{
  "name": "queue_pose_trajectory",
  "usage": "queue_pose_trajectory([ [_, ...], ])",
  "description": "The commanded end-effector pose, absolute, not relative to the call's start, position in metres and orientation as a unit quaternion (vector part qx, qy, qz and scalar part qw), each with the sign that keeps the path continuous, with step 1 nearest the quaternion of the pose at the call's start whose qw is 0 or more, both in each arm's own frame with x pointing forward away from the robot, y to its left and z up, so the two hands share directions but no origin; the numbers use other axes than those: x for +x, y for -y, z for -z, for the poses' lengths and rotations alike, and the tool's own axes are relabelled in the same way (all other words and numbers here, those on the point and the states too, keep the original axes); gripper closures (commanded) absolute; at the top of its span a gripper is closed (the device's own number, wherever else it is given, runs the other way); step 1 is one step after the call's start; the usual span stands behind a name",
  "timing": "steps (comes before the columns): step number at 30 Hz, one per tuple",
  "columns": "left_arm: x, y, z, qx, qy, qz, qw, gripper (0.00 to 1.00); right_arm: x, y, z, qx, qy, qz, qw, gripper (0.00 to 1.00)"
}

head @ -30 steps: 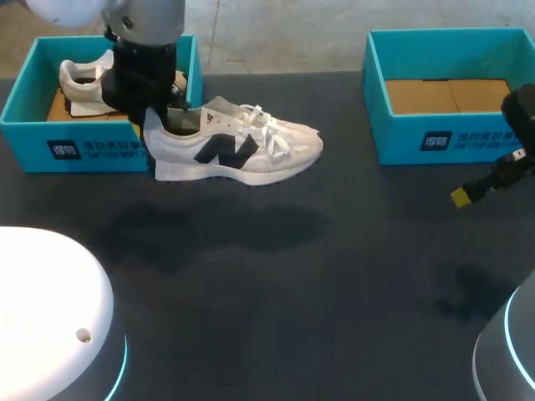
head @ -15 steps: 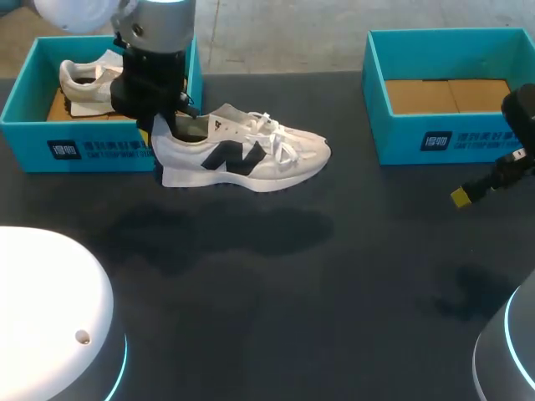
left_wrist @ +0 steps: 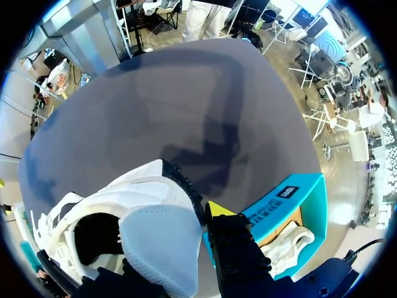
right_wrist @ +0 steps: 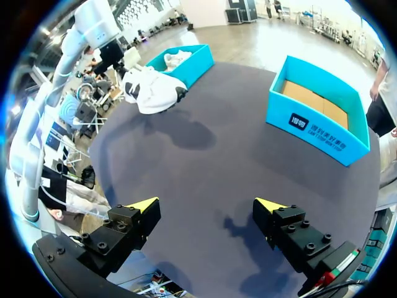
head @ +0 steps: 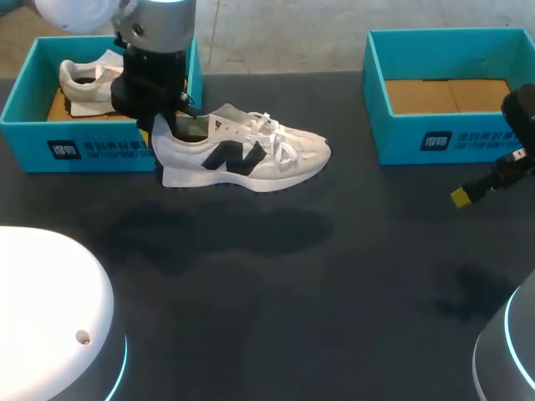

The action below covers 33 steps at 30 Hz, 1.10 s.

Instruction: Take the shoe out of the shoebox, open the shoe tongue, remove and reinsert the insole, then place the shoe into the shoebox

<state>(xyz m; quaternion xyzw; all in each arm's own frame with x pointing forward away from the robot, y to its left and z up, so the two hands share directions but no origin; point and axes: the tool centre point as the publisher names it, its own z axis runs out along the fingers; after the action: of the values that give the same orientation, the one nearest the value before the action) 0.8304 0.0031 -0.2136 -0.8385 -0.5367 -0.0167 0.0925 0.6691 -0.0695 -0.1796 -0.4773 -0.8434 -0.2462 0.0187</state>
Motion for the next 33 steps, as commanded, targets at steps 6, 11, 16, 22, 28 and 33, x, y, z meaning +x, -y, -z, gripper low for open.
queue_pose_trajectory([
  [6,0.81,0.007,0.213,-0.839,0.536,0.008,0.095,1.0,0.669,0.069,0.181,-0.478,0.843,0.246,0.018,0.0],
  [11,0.802,0.018,0.216,-0.84,0.535,0.019,0.091,1.0,0.669,0.069,0.181,-0.478,0.843,0.246,0.018,0.0],
  [16,0.795,0.025,0.217,-0.842,0.533,0.03,0.078,1.0,0.669,0.069,0.181,-0.478,0.843,0.246,0.018,0.0],
  [22,0.789,0.032,0.216,-0.849,0.523,0.028,0.069,1.0,0.669,0.069,0.181,-0.478,0.843,0.246,0.018,0.0],
  [28,0.781,0.041,0.222,-0.854,0.515,0.029,0.067,1.0,0.669,0.069,0.181,-0.478,0.843,0.246,0.018,0.0],
  [33,0.78,0.042,0.228,-0.853,0.516,0.027,0.068,1.0,0.669,0.069,0.181,-0.478,0.843,0.246,0.018,0.0],
])
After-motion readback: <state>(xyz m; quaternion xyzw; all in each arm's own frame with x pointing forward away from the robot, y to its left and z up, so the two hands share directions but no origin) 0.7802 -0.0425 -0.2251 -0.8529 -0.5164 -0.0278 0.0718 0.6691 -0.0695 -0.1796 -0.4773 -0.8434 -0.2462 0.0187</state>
